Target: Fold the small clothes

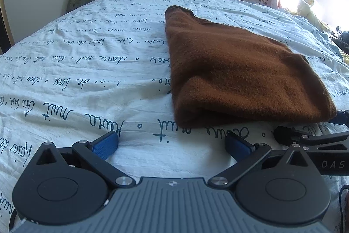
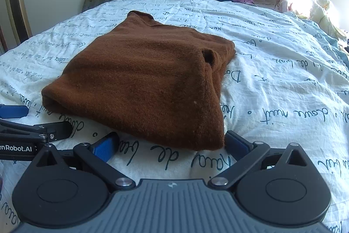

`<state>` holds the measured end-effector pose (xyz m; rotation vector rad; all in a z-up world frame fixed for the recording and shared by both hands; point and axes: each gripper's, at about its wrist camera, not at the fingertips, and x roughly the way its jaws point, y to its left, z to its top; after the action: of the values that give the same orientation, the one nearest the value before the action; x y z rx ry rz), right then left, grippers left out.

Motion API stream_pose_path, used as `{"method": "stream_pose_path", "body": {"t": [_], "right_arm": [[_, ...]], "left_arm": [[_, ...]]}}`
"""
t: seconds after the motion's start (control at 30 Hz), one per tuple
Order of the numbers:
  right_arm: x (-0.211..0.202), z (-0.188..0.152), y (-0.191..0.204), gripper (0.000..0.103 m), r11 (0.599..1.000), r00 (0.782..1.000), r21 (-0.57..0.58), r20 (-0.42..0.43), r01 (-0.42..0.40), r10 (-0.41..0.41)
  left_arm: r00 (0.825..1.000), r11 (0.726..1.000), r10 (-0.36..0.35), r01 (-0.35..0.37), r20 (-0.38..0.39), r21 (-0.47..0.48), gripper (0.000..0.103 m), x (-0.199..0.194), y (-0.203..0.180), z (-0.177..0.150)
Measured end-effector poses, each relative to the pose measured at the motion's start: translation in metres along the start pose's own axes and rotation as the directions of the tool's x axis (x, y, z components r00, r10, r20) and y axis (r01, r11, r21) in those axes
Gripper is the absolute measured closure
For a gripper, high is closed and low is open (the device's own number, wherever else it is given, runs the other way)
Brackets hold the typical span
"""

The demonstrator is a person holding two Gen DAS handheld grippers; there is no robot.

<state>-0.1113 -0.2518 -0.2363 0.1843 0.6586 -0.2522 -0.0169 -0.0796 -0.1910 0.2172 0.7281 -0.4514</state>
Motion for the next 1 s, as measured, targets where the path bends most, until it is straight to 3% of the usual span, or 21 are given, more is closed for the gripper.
{"method": "stream_pose_path", "body": {"t": [1.0], "right_arm": [[-0.0002, -0.0002, -0.0007, 0.0, 1.0, 1.0, 0.0, 0.0, -0.001, 0.001]], "left_arm": [[1.0, 1.0, 0.003, -0.003, 0.006, 0.015, 0.0, 0.0005, 0.0005, -0.0002]]}}
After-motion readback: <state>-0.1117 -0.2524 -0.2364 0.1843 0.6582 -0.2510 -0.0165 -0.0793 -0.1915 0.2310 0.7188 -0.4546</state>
